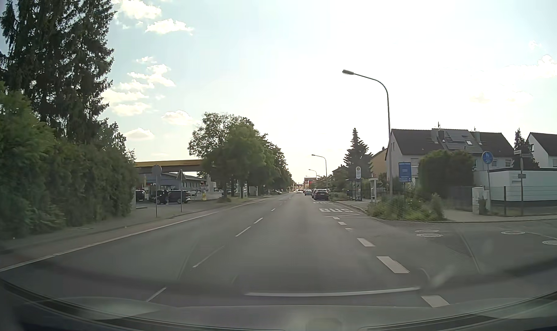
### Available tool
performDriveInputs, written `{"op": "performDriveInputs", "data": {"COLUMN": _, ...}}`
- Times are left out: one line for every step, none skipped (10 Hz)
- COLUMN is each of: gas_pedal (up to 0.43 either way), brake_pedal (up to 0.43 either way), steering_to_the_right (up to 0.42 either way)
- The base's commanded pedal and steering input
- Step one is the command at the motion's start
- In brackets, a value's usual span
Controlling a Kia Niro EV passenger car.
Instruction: Follow the waypoints while adhering to traffic rules and regulations
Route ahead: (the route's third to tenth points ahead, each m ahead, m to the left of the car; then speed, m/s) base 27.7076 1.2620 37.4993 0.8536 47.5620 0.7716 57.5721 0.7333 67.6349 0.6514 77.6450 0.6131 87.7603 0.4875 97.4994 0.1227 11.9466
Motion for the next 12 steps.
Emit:
{"op": "performDriveInputs", "data": {"gas_pedal": 0.0, "brake_pedal": 0.03, "steering_to_the_right": -0.002}}
{"op": "performDriveInputs", "data": {"gas_pedal": 0.008, "brake_pedal": 0.03, "steering_to_the_right": -0.002}}
{"op": "performDriveInputs", "data": {"gas_pedal": 0.02, "brake_pedal": 0.03, "steering_to_the_right": -0.002}}
{"op": "performDriveInputs", "data": {"gas_pedal": 0.02, "brake_pedal": 0.03, "steering_to_the_right": -0.002}}
{"op": "performDriveInputs", "data": {"gas_pedal": 0.02, "brake_pedal": 0.03, "steering_to_the_right": -0.002}}
{"op": "performDriveInputs", "data": {"gas_pedal": 0.02, "brake_pedal": 0.03, "steering_to_the_right": -0.002}}
{"op": "performDriveInputs", "data": {"gas_pedal": 0.02, "brake_pedal": 0.03, "steering_to_the_right": -0.002}}
{"op": "performDriveInputs", "data": {"gas_pedal": 0.02, "brake_pedal": 0.03, "steering_to_the_right": -0.002}}
{"op": "performDriveInputs", "data": {"gas_pedal": 0.02, "brake_pedal": 0.03, "steering_to_the_right": -0.002}}
{"op": "performDriveInputs", "data": {"gas_pedal": 0.02, "brake_pedal": 0.03, "steering_to_the_right": -0.002}}
{"op": "performDriveInputs", "data": {"gas_pedal": 0.02, "brake_pedal": 0.03, "steering_to_the_right": -0.002}}
{"op": "performDriveInputs", "data": {"gas_pedal": 0.02, "brake_pedal": 0.03, "steering_to_the_right": -0.002}}
